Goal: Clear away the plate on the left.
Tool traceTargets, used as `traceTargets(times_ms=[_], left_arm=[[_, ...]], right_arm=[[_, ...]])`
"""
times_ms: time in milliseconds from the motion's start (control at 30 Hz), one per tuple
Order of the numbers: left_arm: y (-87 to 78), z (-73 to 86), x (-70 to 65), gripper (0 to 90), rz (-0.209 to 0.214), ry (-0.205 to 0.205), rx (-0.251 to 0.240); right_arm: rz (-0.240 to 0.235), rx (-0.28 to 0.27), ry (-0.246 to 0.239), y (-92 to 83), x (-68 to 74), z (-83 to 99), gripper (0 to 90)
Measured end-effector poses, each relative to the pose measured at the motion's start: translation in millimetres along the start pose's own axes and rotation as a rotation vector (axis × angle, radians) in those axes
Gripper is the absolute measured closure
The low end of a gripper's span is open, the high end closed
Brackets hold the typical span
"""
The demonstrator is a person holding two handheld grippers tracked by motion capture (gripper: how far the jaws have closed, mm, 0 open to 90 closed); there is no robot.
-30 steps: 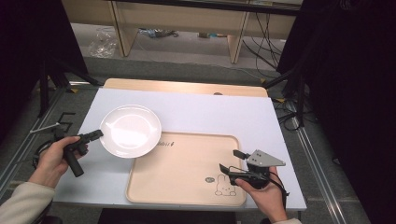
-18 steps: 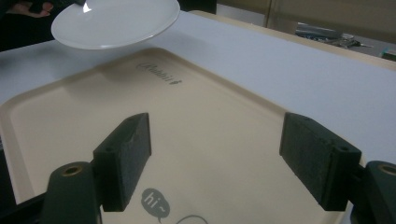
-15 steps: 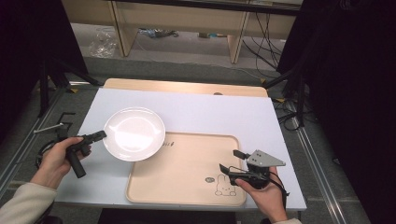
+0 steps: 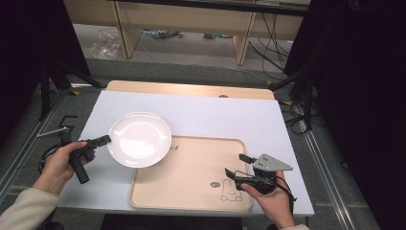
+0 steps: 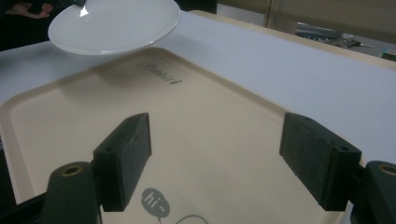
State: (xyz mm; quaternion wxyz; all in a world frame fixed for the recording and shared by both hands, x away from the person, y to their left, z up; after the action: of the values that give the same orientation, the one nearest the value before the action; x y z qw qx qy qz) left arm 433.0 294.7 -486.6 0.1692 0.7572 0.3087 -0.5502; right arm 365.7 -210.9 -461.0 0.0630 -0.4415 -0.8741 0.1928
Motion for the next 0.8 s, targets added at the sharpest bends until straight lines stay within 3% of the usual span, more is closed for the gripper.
traceTargets(times_ms=[800], left_arm=[[9.6, 13.0, -1.0, 86.9, 0.015, -0.012, 0.047]], right_arm=[[-0.008, 0.011, -0.004, -0.8, 0.2, 0.2, 25.8]])
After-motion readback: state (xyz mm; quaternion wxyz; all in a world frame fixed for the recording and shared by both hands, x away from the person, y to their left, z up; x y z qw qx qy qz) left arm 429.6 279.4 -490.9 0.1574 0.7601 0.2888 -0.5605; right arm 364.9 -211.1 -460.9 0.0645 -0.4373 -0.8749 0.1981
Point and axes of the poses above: each handheld gripper's, and its own axes: y roughly forward along the jaws, z roughly out of its underside, x roughly to its left, the point moved 5 cm from there along y, roughly forward along the jaws, and after that the axes turned 9 degrees about z, right-handed, at the moved point
